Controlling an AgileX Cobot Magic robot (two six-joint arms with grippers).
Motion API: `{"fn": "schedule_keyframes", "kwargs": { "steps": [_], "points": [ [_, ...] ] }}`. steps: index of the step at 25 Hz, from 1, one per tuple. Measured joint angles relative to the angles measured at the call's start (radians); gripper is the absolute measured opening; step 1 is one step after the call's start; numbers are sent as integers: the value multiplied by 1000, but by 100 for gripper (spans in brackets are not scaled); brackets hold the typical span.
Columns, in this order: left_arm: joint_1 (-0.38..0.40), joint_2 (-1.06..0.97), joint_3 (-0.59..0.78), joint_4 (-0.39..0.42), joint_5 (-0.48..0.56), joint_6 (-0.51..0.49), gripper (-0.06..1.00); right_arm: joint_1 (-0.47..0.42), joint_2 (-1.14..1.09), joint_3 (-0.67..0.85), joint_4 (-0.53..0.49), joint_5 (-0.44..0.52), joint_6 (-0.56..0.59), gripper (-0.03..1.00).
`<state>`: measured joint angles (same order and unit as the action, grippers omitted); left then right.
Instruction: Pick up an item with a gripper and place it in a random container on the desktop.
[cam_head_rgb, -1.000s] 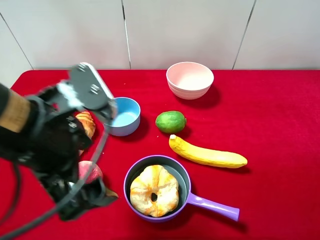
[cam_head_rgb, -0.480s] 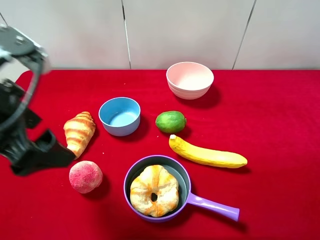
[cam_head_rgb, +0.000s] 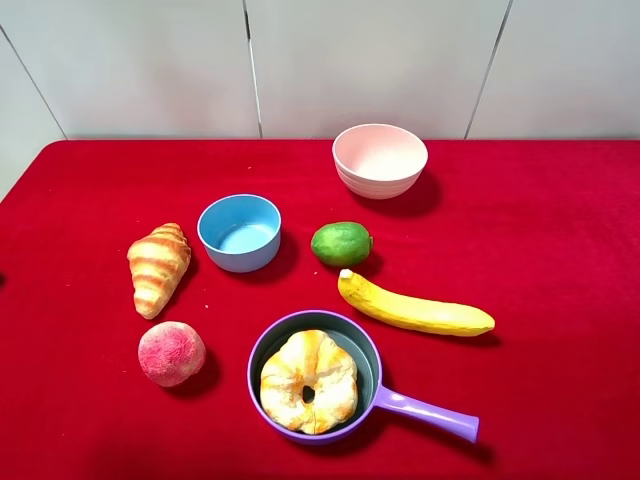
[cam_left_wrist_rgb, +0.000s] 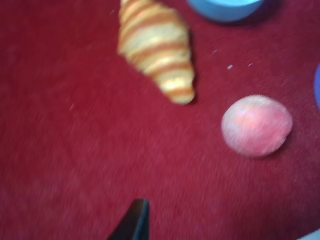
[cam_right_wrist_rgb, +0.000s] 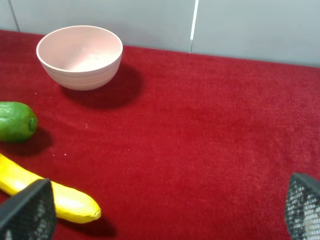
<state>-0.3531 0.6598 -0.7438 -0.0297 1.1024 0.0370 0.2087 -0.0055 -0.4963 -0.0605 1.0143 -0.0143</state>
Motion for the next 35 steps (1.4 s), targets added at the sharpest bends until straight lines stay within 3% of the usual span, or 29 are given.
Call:
{"fn": "schedule_keyframes", "kwargs": {
  "steps": [12, 29, 35],
  "points": [
    [175, -292, 228, 0, -29, 0, 99, 0, 0, 0, 0, 0, 0, 69],
    [182, -651, 250, 0, -44, 0, 99, 0, 0, 0, 0, 0, 0, 69],
    [182, -666, 250, 0, -43, 0, 99, 0, 0, 0, 1, 0, 0, 69]
  ]
}}
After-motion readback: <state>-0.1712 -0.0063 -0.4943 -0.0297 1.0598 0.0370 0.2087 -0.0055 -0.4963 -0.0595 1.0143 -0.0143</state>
